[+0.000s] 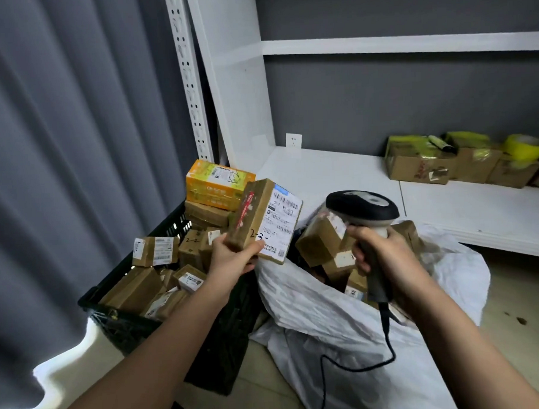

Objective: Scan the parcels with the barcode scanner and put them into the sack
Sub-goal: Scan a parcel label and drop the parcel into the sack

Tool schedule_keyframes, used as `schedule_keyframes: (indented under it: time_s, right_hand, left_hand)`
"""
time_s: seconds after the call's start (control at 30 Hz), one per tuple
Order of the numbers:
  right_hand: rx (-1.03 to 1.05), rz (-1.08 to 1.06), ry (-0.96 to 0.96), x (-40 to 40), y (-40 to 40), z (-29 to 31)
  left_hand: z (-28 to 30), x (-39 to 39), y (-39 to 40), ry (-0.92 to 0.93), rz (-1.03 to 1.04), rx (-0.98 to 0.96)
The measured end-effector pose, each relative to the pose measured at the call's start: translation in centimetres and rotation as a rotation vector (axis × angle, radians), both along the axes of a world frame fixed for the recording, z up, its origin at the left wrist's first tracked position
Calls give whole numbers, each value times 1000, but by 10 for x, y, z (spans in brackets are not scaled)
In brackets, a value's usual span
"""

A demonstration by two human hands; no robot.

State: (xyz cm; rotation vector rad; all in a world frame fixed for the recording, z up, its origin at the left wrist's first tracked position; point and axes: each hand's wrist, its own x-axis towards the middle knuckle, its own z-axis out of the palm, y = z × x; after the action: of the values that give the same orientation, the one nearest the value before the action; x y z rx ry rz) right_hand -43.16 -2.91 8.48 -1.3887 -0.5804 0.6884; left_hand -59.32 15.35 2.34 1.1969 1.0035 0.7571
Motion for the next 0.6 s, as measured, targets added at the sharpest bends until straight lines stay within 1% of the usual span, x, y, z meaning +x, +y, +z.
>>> schedule_keyframes:
  time_s: [0.1,0.17,0.27,0.37,0.47,0.53,0.6]
  right_hand:
    - [-29,-133,11,26,-27,4]
    - [-43,-200,29,42,-47,5]
    - [-84,-266,36,60,-72,6]
    - [-93,-312,47,71,-90,8]
    - [-55,-344,83,80,-103,11]
    - [-39,-356,86,86,-109,13]
    - [-15,-363,82,92,-113,15]
  left_hand:
    - [1,17,-12,188,-69,258]
    - [6,38,-32,258,-129,347]
    - [11,84,-65,377,-260,525]
    - [16,131,-96,569,-405,736]
    - [14,165,-106,757,-509,914]
    - [10,182,-104,870,-516,974]
    - [6,194,-101,963,-481,979]
